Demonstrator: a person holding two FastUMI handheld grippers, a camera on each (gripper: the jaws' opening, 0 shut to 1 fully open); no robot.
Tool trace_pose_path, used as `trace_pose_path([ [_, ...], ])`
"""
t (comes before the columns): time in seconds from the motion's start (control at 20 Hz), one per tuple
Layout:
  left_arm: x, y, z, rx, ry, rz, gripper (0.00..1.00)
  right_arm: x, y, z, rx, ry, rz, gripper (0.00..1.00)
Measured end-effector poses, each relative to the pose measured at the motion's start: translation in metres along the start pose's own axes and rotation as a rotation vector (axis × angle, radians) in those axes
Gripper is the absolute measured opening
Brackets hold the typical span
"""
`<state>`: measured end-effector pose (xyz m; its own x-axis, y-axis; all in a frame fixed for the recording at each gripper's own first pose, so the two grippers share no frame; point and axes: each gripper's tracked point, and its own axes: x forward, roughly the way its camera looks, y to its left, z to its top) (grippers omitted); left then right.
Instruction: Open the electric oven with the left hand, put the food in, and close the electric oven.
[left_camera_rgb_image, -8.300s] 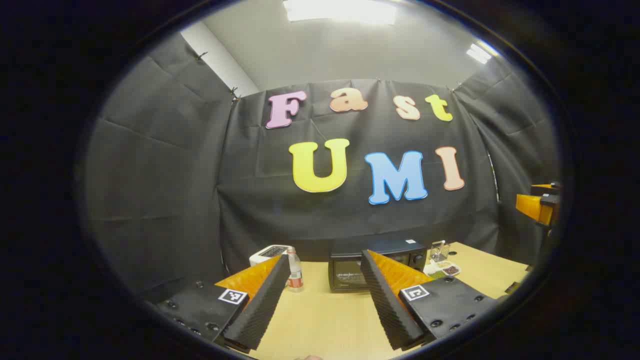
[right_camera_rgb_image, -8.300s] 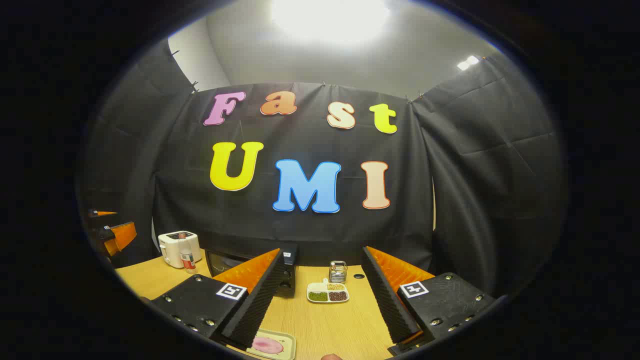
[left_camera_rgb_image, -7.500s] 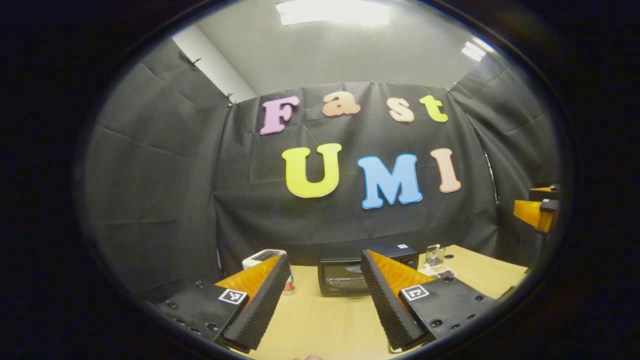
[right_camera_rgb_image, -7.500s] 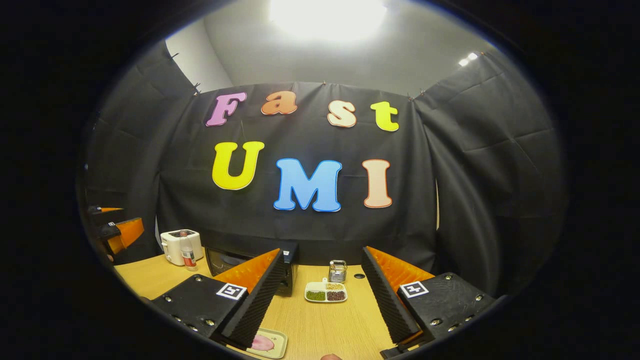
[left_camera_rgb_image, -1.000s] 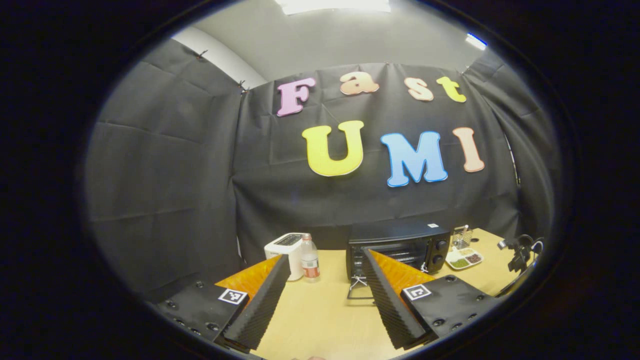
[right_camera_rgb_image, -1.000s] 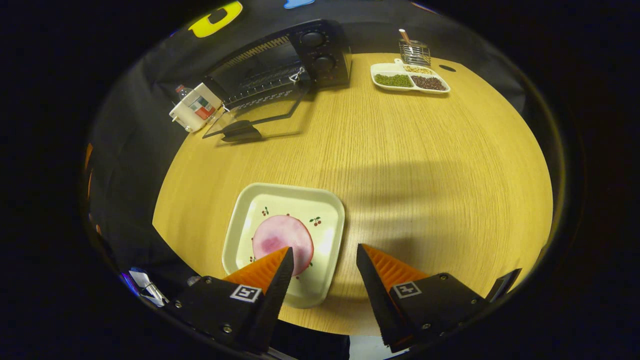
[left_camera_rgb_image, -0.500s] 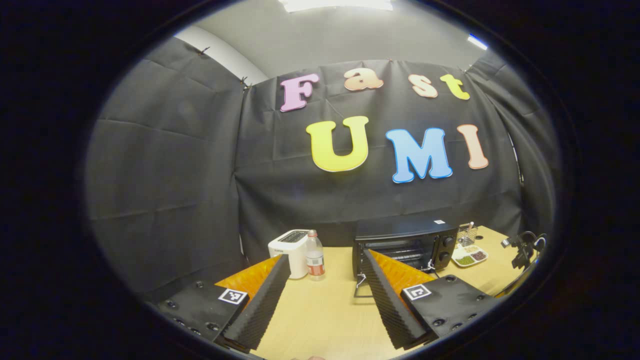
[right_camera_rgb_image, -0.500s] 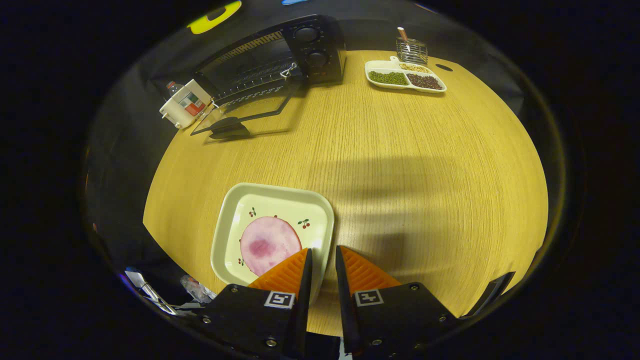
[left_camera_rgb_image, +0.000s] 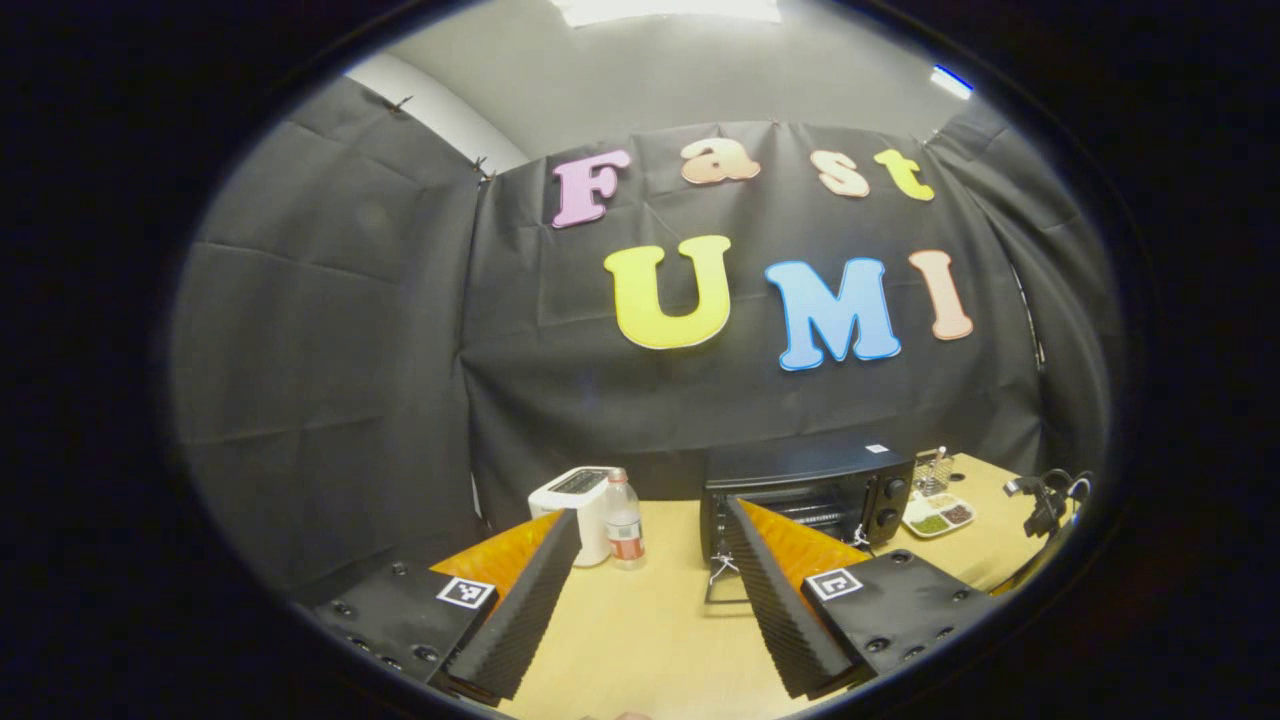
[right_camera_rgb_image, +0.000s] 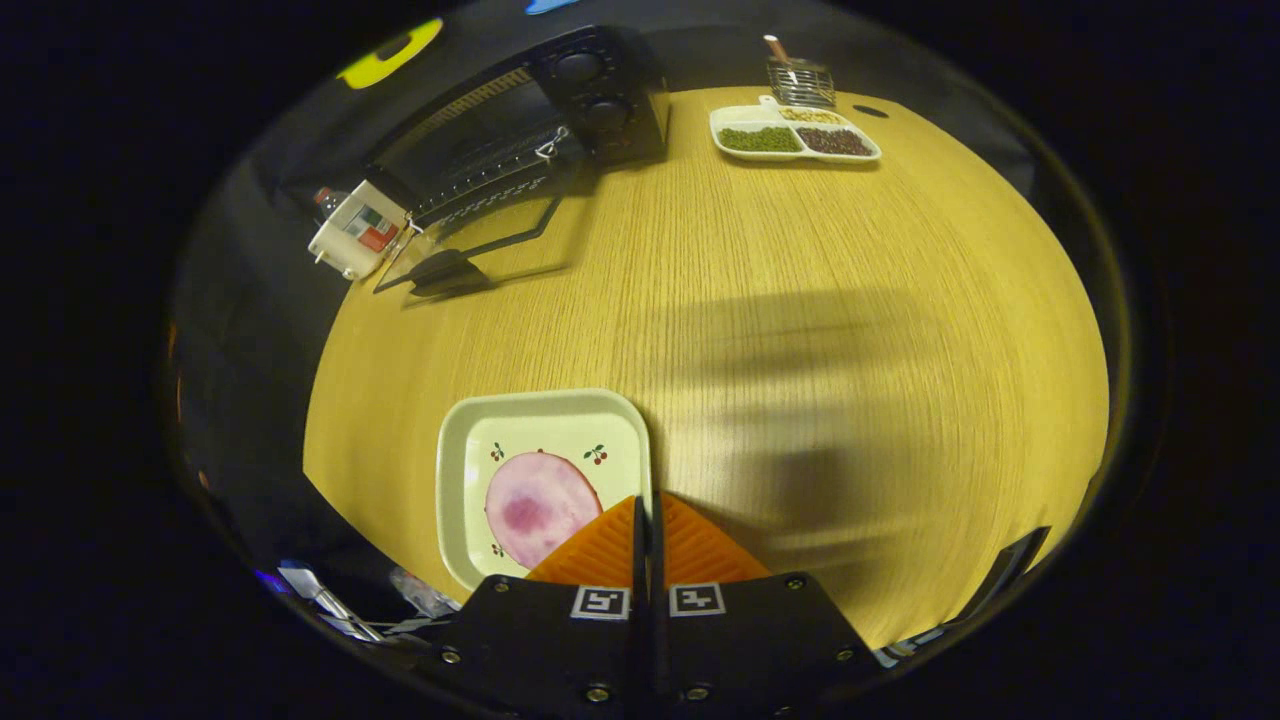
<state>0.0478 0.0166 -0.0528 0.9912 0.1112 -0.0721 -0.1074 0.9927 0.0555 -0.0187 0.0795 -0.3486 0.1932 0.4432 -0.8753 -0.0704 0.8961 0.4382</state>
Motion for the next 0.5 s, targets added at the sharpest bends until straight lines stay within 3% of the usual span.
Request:
trace_pose_path([
  [0.05,0.001,0.000,-0.001,0.002,0.000,-0.001,0.95,-0.002,0.004,-0.002,0.047,0.007,0.035,0.00],
  [0.1,0.001,0.000,-0.002,0.002,0.000,-0.001,1.00,-0.004,0.008,-0.001,0.086,0.009,0.064,0.00],
  [0.15,0.003,0.000,-0.002,0.000,0.000,-0.002,0.97,-0.004,0.009,0.000,0.115,0.005,0.079,0.00],
  [0.5,0.009,0.001,-0.005,-0.025,0.007,0.000,1.00,-0.017,0.027,0.014,0.241,-0.015,0.178,0.00],
])
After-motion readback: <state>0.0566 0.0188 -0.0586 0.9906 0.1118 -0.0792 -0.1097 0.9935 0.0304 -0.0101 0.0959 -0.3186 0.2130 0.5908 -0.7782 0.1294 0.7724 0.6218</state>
